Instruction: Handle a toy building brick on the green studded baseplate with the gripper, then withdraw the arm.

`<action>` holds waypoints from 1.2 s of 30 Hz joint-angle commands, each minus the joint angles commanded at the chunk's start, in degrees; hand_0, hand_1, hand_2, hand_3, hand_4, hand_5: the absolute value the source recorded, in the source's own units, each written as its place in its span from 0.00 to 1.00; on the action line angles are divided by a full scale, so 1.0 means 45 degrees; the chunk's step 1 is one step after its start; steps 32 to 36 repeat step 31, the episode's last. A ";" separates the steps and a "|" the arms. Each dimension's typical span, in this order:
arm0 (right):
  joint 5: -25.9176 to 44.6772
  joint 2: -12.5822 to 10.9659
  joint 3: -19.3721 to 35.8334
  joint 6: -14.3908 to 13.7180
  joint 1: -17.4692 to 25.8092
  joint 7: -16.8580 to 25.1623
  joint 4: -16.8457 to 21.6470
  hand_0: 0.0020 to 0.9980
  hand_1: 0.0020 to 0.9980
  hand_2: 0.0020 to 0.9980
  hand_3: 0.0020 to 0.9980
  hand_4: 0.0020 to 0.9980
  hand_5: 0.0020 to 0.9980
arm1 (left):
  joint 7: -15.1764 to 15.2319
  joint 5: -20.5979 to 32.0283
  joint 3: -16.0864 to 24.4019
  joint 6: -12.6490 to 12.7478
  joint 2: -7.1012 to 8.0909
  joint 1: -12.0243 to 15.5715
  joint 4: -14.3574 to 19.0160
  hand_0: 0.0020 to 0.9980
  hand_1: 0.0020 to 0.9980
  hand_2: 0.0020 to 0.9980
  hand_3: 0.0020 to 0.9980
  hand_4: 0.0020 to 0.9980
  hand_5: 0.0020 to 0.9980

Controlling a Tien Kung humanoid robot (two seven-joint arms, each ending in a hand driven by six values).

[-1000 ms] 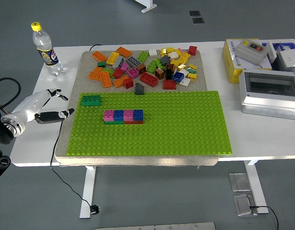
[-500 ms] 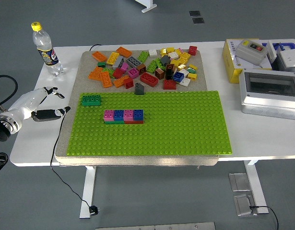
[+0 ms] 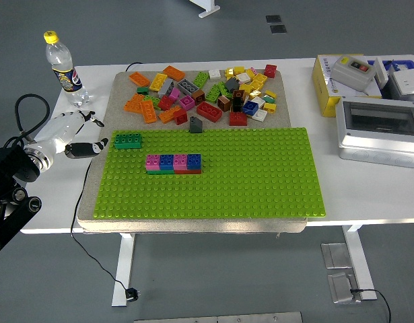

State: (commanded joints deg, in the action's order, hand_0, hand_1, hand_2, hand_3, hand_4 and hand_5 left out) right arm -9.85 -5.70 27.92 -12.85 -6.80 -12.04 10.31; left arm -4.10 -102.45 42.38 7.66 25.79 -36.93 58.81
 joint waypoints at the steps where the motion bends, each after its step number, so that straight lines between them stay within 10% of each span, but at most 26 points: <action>1: 0.0012 -0.0012 0.0007 0.0006 -0.0007 -0.0003 0.0000 0.72 0.71 0.77 0.74 0.41 0.86 | 0.0010 0.0008 -0.0110 0.0003 -0.0110 -0.0155 -0.0133 1.00 0.94 0.93 0.77 0.64 0.39; 8: 0.0128 -0.0111 -0.0099 0.0020 -0.0120 0.0013 0.0000 0.71 0.71 0.77 0.73 0.38 0.88 | 0.0055 0.0191 -0.1084 -0.0025 -0.0675 -0.0988 -0.0679 1.00 0.94 0.93 0.78 0.64 0.39; 36: 0.1261 -0.0263 -0.1321 0.0084 -0.0304 0.0292 0.0000 0.71 0.71 0.77 0.73 0.38 0.88 | 0.0059 0.0479 -0.2164 -0.0054 -0.1132 -0.1546 -0.2290 1.00 0.94 0.97 0.89 0.67 0.36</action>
